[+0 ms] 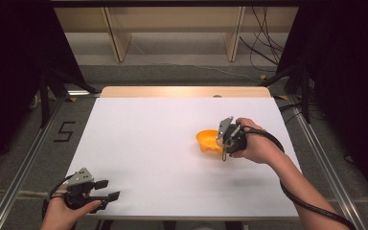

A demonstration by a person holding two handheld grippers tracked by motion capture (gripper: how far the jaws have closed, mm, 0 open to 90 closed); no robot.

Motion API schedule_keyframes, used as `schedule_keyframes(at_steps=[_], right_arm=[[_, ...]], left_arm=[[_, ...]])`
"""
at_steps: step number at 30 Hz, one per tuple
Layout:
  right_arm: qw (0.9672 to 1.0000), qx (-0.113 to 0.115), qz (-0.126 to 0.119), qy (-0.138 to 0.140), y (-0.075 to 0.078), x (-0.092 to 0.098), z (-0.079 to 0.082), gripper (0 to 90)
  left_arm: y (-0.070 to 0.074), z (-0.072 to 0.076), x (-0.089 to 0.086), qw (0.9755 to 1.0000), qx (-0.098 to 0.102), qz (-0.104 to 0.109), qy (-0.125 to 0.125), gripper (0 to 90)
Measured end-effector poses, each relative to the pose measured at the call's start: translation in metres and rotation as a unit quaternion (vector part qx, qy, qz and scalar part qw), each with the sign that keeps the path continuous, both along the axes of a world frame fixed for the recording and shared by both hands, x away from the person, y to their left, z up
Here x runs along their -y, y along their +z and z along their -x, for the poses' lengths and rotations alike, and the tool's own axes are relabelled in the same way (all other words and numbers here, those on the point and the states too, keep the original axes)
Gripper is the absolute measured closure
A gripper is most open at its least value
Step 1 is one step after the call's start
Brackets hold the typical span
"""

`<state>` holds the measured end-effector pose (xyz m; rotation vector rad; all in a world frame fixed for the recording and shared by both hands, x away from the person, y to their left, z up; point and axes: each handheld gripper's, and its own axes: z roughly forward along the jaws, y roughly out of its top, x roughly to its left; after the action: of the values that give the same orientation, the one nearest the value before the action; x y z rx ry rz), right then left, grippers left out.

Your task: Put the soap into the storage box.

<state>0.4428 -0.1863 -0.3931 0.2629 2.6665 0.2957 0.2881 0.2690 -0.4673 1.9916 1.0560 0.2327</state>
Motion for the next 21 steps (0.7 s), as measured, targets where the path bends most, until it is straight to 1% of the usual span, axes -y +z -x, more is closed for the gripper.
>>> schedule_keyframes(at_steps=[1, 2, 4, 5, 6, 7, 10, 15, 18, 21], right_arm=[[1.0, 0.001, 0.001, 0.002, 0.0, 0.0, -0.001, 33.3], [1.0, 0.002, 0.0, -0.006, 0.0, -0.002, -0.001, 33.3], [1.0, 0.001, 0.0, -0.004, 0.0, -0.001, -0.002, 33.3], [1.0, 0.007, 0.003, 0.002, 0.001, -0.003, -0.003, 33.3], [1.0, 0.007, 0.003, 0.002, 0.001, -0.003, -0.003, 33.3], [0.9999, 0.005, -0.001, -0.01, 0.002, -0.004, -0.003, 33.3], [1.0, 0.006, -0.001, -0.006, 0.003, -0.006, -0.003, 33.3], [1.0, 0.009, 0.0, -0.004, 0.002, -0.01, -0.006, 33.3], [0.9999, 0.008, -0.001, -0.007, 0.003, -0.012, -0.007, 33.3], [1.0, 0.008, -0.005, 0.0, 0.003, -0.013, -0.008, 33.3]], left_arm=[[0.0, 0.0, 0.0, 1.0, 0.0, 0.0, 0.0, 32.6], [0.0, 0.0, 0.0, 1.0, 0.0, 0.0, 0.0, 32.6], [0.0, 0.0, 0.0, 1.0, 0.0, 0.0, 0.001, 32.6], [0.0, 0.0, 0.0, 1.0, -0.001, -0.002, 0.001, 32.6], [0.0, 0.0, 0.0, 1.0, -0.001, -0.002, 0.001, 32.6], [0.0, 0.0, 0.0, 1.0, 0.0, -0.001, 0.0, 32.6], [0.0, 0.0, 0.0, 1.0, -0.001, -0.003, -0.001, 32.6], [0.0, 0.0, 0.0, 1.0, 0.0, 0.001, 0.001, 32.6], [0.0, 0.0, 0.0, 1.0, 0.0, 0.001, 0.001, 32.6], [0.0, 0.0, 0.0, 1.0, 0.001, 0.001, 0.0, 32.6]])
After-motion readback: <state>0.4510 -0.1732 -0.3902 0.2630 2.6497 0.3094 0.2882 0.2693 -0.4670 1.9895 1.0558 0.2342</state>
